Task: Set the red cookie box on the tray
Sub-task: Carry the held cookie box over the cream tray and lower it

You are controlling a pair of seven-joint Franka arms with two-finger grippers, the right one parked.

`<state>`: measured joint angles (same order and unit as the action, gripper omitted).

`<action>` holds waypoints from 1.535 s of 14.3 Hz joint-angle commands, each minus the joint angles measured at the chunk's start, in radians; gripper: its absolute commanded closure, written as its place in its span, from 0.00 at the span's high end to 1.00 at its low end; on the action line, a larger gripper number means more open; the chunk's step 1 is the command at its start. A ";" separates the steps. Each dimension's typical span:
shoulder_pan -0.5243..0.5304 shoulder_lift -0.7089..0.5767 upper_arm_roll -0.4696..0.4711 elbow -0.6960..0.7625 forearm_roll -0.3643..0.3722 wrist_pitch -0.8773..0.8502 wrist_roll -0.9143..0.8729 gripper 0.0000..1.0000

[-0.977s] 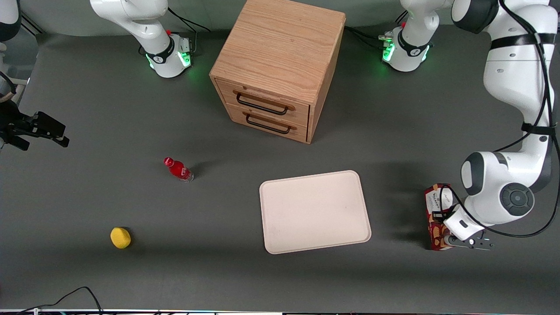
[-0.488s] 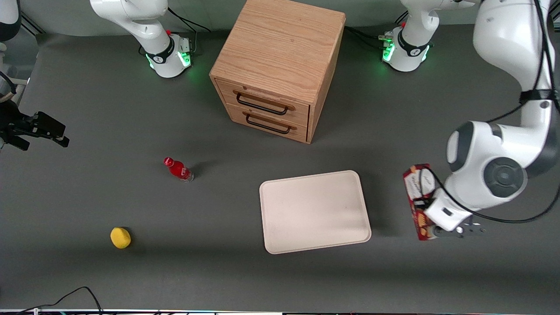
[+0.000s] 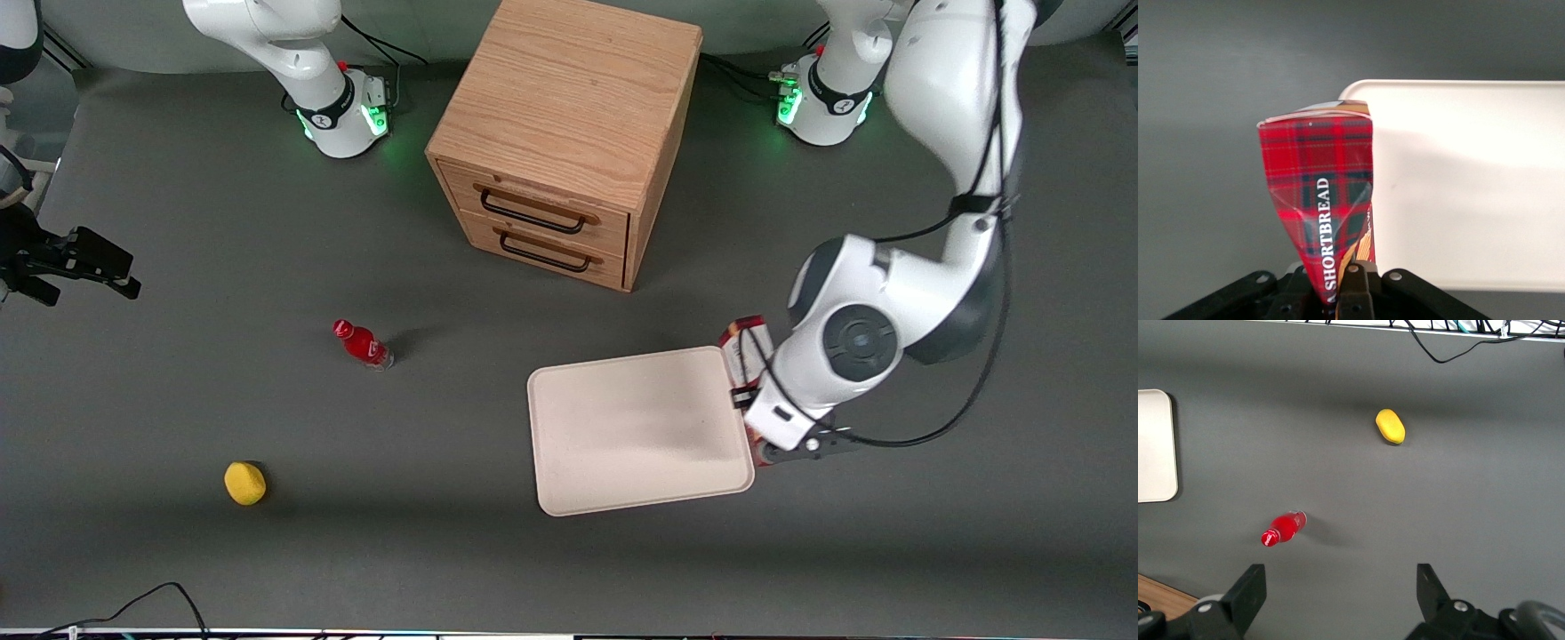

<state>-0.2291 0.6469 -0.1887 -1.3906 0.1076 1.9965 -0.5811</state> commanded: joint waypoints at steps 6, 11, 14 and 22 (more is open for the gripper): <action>-0.021 0.168 0.003 0.039 0.058 0.145 -0.017 0.00; -0.019 0.169 0.002 0.048 0.058 0.136 0.029 1.00; -0.013 0.145 0.003 0.048 0.063 0.122 0.026 1.00; 0.152 -0.206 0.003 -0.010 0.047 -0.249 0.384 1.00</action>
<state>-0.1340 0.5433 -0.1808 -1.3218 0.1634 1.8010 -0.3311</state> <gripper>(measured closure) 0.000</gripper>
